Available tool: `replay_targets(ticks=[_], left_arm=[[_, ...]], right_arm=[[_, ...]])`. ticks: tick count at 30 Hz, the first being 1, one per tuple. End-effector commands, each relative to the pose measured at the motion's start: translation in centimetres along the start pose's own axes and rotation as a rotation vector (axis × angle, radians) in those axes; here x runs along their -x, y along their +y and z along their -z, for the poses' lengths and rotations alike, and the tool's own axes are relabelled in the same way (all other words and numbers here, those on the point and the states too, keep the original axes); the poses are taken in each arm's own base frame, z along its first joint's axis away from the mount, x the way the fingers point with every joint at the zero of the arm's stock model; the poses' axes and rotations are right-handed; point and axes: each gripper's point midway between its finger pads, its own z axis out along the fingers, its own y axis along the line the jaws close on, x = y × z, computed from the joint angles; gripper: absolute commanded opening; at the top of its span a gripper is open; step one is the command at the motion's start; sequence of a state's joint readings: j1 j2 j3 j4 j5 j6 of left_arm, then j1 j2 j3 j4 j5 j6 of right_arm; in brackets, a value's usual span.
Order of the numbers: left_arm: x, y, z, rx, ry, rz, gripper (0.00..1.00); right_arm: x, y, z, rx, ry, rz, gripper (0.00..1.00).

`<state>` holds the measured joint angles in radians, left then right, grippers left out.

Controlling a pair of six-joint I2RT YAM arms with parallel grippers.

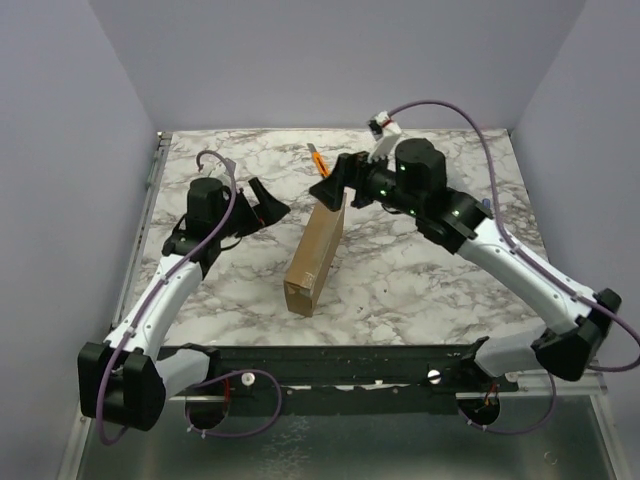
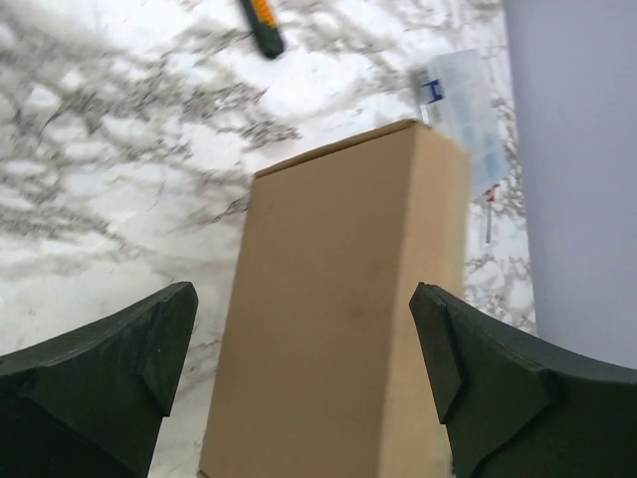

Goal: Unpack the express box

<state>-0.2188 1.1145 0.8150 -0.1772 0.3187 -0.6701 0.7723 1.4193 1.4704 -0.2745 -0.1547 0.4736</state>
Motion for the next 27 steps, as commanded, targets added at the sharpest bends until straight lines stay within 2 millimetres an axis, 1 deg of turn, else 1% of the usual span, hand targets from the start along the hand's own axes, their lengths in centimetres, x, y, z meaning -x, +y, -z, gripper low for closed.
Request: replay_targets(ticks=[1, 2, 3, 5, 7, 9, 13, 16, 19, 23, 25, 27], left_arm=[[1.9, -4.2, 1.8, -0.128, 0.018, -0.139, 0.99], [2.5, -5.3, 2.1, -0.157, 0.014, -0.161, 0.99], [2.4, -6.0, 2.0, -0.176, 0.024, -0.182, 0.99], [2.5, -7.6, 1.9, -0.174, 0.015, -0.246, 0.99], [2.0, -8.3, 1.4, -0.125, 0.006, -0.289, 0.99], [1.3, -8.8, 0.8, -0.094, 0.006, -0.311, 0.99], [-0.3, -9.7, -0.5, -0.015, 0.013, -0.382, 0.99], [-1.4, -9.6, -1.7, 0.061, 0.026, -0.422, 0.99], [-2.7, -9.3, -2.9, 0.082, 0.081, -0.438, 0.99], [-5.2, -10.3, -4.0, 0.054, 0.154, -0.476, 0.99], [-5.9, -10.3, -4.3, 0.059, 0.166, -0.494, 0.99], [-6.1, -9.7, -4.6, 0.095, 0.169, -0.512, 0.99]], right_arm=[[-0.7, -9.7, 5.2, -0.493, -0.069, 0.156, 1.0], [-0.9, -11.1, 6.3, -0.563, -0.089, 0.164, 1.0], [-1.2, -12.1, 7.3, -0.62, -0.108, 0.17, 1.0], [-1.8, -13.6, 8.9, -0.69, -0.129, 0.185, 1.0], [-2.6, -15.1, 10.0, -0.747, -0.137, 0.167, 1.0], [-3.6, -15.9, 10.5, -0.765, -0.133, 0.132, 1.0], [-5.9, -16.3, 9.6, -0.721, -0.072, 0.093, 1.0], [-7.4, -16.5, 8.7, -0.682, -0.02, 0.069, 1.0], [-8.1, -16.6, 8.2, -0.647, -0.01, 0.049, 1.0], [-8.8, -16.8, 7.9, -0.627, 0.004, 0.033, 1.0], [-9.1, -17.1, 7.9, -0.634, 0.017, 0.028, 1.0], [-9.5, -17.3, 7.8, -0.639, 0.031, 0.022, 1.0]])
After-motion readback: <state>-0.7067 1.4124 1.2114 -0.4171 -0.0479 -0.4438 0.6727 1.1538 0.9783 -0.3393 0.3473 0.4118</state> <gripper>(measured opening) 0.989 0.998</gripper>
